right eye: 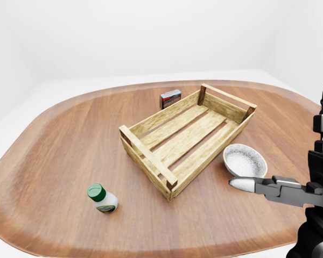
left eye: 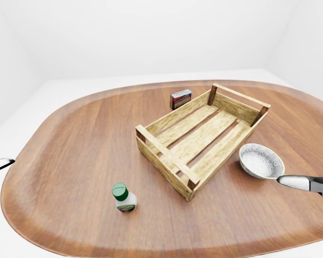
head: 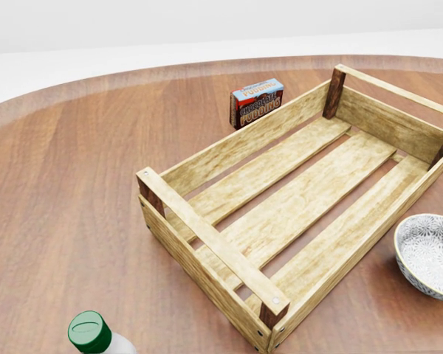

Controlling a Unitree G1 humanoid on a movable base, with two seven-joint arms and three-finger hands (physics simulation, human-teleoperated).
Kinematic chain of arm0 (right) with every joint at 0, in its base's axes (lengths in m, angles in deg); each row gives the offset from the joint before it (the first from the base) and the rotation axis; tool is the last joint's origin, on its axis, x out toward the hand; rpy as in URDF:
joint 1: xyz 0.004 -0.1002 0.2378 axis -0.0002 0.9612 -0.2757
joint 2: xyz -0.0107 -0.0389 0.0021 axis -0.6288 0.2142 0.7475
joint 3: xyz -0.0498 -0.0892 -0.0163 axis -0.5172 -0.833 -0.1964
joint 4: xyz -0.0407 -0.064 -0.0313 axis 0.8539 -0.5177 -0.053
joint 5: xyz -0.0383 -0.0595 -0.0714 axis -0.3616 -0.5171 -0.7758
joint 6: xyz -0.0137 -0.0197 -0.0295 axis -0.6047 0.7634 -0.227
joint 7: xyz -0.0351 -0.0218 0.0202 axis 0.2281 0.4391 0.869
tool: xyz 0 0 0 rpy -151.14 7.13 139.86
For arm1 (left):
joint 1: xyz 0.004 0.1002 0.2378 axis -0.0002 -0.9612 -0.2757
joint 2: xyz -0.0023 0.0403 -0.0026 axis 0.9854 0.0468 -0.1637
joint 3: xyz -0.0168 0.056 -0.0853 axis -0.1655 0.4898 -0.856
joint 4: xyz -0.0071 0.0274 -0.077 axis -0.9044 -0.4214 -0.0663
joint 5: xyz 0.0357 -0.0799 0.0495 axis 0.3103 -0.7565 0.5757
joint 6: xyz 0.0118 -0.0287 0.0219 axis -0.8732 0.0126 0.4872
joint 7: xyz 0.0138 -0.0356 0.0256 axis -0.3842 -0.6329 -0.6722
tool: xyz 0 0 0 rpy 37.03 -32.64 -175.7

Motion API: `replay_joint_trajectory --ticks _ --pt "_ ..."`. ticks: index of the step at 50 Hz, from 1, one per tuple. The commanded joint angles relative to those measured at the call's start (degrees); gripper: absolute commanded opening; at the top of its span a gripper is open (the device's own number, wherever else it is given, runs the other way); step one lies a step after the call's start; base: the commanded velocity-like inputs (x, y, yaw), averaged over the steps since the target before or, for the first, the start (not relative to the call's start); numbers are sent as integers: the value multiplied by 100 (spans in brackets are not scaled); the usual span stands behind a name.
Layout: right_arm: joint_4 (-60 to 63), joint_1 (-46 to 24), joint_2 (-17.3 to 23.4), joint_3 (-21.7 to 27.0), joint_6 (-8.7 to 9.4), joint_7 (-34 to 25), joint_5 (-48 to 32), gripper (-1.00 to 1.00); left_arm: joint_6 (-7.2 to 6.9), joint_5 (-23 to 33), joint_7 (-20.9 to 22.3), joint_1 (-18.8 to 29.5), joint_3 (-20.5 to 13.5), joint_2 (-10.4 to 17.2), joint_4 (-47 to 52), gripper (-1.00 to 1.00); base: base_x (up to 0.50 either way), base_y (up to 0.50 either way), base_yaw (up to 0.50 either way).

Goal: Pick up the salad dressing and put it in the tray.

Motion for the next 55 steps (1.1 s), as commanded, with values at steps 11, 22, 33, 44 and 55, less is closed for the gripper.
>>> replay_joint_trajectory --ticks 11,22,33,44,55 --pt "-218 129 -97 -108 0 -82 -153 100 0 11 28 -14 22 -21 2 100 50 -5 0" --pt "-243 146 -126 -112 0 -111 -183 100 0 -17 7 -1 -10 -1 42 100 50 -5 0" --pt "-346 233 -72 -312 0 58 -580 100 0 14 9 5 22 -14 7 100 23 -2 0" --pt "-405 16 -68 -73 0 506 -413 100 0 -3 9 -9 19 -26 58 100 5 18 0" --pt "-240 -272 200 -456 0 570 -314 100 0 -258 -40 9 -44 27 47 100 0 0 0"
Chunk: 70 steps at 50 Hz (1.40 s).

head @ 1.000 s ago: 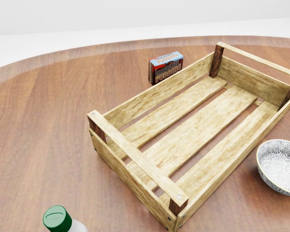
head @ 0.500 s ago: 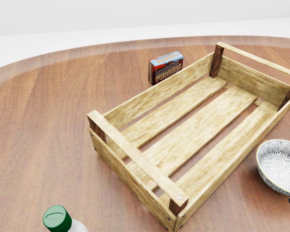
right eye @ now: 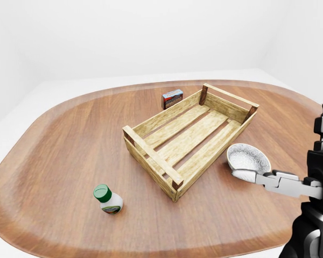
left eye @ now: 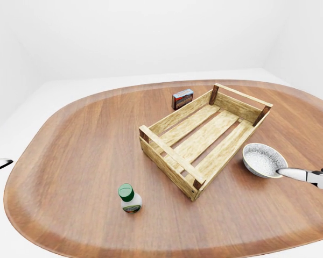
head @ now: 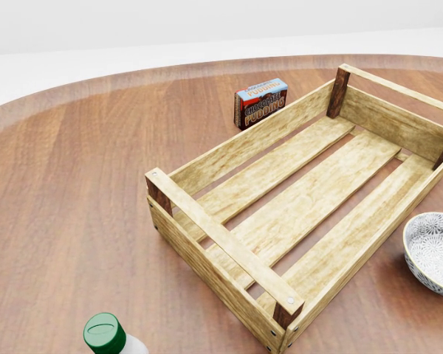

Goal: Pick up the salad dressing and put it in the tray.

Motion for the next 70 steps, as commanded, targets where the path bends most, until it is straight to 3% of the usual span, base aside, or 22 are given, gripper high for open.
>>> replay_joint_trajectory --ticks 1,7,14,24,38,56,70 --pt "155 -431 368 -490 0 157 -70 100 0 -205 -38 5 -26 26 18 100 0 0 0" --pt "-383 -1618 801 -1837 0 336 -428 100 0 -442 -71 -2 -92 56 97 100 0 0 0" --pt "-1167 -2562 705 -2916 0 337 -938 100 0 -611 -111 -21 -195 119 125 100 0 0 0" --pt "-1847 -3353 271 -3672 0 28 -1567 100 0 -679 -200 -14 -175 144 172 100 0 0 0" --pt "-2664 -4233 -441 -4361 0 -496 -2228 100 0 -671 -155 -22 -167 127 181 100 0 0 0" --pt "-2855 -3576 -1661 -5434 0 -1339 -3295 100 0 -673 -173 -21 -153 114 207 100 0 0 0" --pt "-2750 -2389 -1889 -6316 0 -2503 -4561 100 0 -581 -108 -31 -78 69 107 100 0 0 0"
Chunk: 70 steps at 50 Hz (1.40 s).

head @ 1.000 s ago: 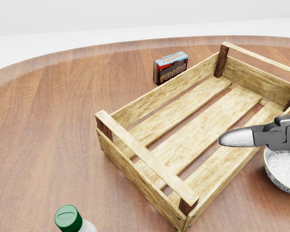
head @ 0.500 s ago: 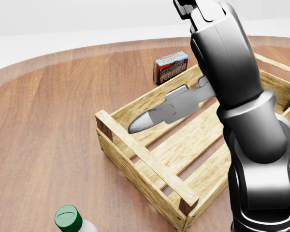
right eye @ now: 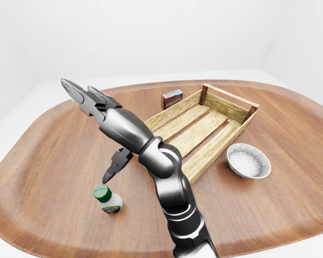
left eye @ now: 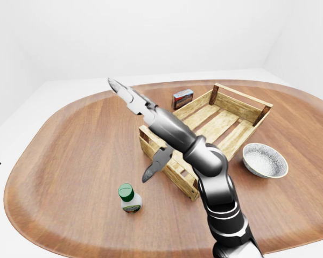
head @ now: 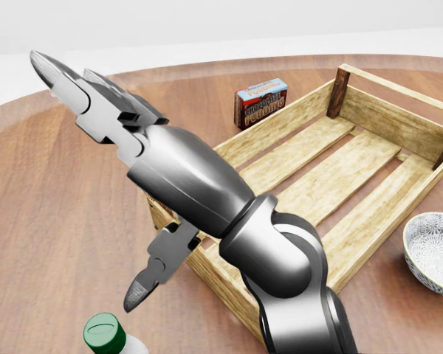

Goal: Pick up the salad dressing and put it in the tray.

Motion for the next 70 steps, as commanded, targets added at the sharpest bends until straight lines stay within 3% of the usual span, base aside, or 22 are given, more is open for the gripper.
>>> replay_joint_trajectory --ticks 1,13,36,70 --pt "36 828 -267 -696 0 -747 -1002 100 0 56 23 -2 50 -24 -35 100 0 0 0" --pt "-392 1487 -268 -860 0 -747 -1343 100 0 66 38 -14 47 -46 19 100 0 0 0" --pt "-1641 1660 -368 -1001 0 -747 -924 100 0 69 47 -14 57 -68 58 100 0 0 0" --pt "-4303 724 -762 -544 0 -747 -1071 100 0 82 76 -25 124 -108 -42 100 0 0 0"
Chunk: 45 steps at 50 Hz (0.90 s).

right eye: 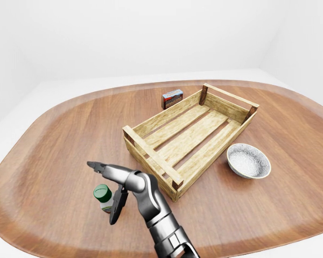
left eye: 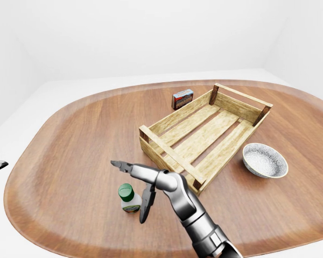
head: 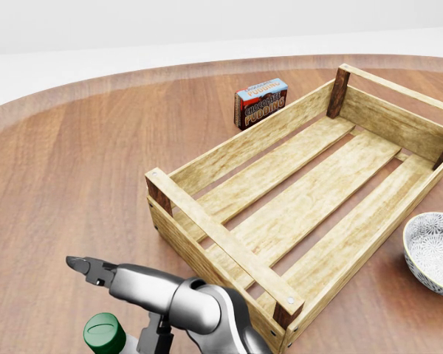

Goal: Pick up the salad dressing and put it in the tray.

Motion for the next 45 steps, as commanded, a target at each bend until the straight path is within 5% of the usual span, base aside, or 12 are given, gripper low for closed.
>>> replay_joint_trajectory --ticks 1,19,30,31,45 --pt "-713 -267 -134 130 0 0 -77 100 0 0 -3 1 23 -9 -7 100 0 0 0" --pt "-2483 -1203 -426 500 0 0 275 100 0 -32 36 -34 9 -50 -46 100 0 0 0" --pt "-3716 -1913 -611 763 -369 0 457 100 0 -130 50 -79 -103 -26 -98 100 0 0 0" --pt "-3831 -1941 -635 793 -352 0 511 -100 0 -138 54 -80 -114 -21 -112 100 0 0 0" --pt "-3183 -1683 -295 835 -87 0 465 -100 0 -104 46 -90 -51 -51 -97 100 0 0 0"
